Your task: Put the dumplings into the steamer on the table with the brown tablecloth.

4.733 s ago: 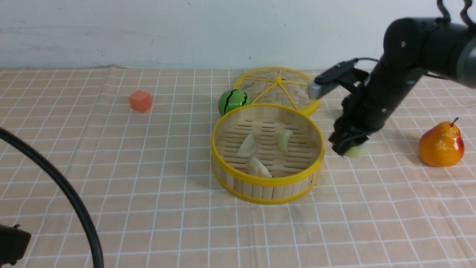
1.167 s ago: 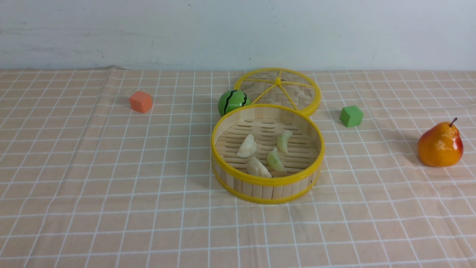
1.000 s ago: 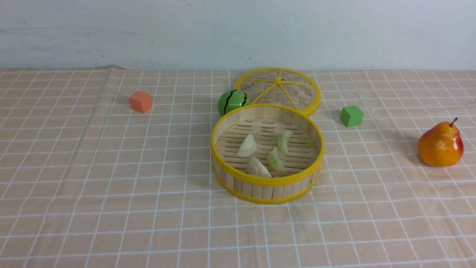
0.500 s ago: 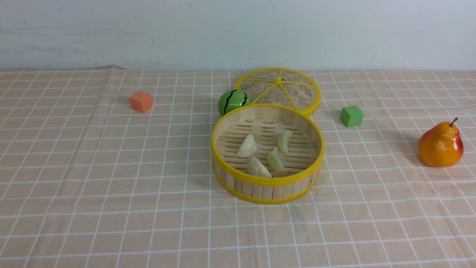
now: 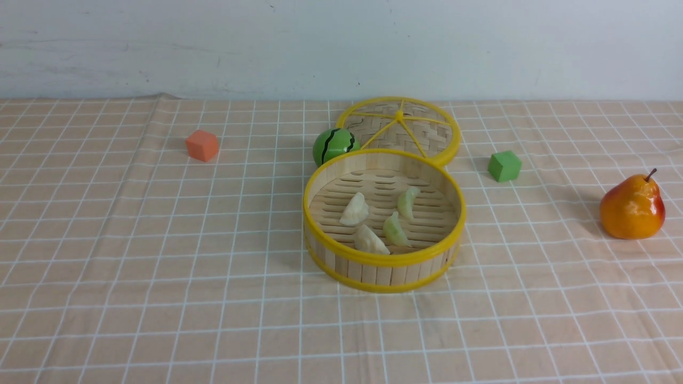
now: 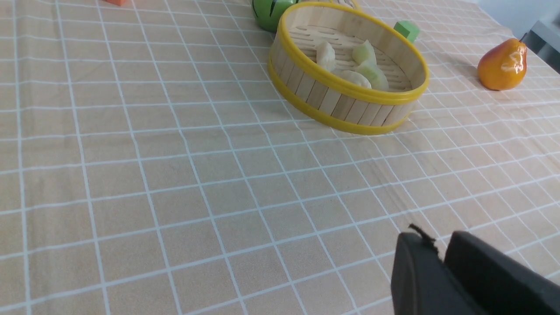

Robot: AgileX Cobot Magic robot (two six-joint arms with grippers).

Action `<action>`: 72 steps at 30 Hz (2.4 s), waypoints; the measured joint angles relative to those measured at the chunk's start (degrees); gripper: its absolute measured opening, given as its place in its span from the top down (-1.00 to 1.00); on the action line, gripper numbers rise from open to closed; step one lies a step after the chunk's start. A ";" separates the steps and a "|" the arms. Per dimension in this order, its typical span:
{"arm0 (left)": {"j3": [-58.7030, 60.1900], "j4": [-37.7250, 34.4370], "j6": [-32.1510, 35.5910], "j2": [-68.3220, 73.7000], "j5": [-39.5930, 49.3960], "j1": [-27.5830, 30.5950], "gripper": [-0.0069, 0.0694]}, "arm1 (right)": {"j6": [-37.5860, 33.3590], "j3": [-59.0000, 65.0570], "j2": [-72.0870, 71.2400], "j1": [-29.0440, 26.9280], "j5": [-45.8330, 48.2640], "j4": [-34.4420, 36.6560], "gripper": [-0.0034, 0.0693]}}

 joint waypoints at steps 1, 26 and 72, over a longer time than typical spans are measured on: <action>0.00 0.00 0.00 0.00 0.00 0.00 0.58 | 0.00 0.00 0.00 0.00 0.00 0.08 0.95; 2.21 1.83 0.00 0.00 -6.13 0.08 0.56 | -0.07 0.00 0.00 0.00 0.00 0.08 0.91; 26.20 3.78 4.71 -2.41 -24.20 31.33 0.86 | -0.07 0.00 0.00 0.00 0.00 0.08 0.82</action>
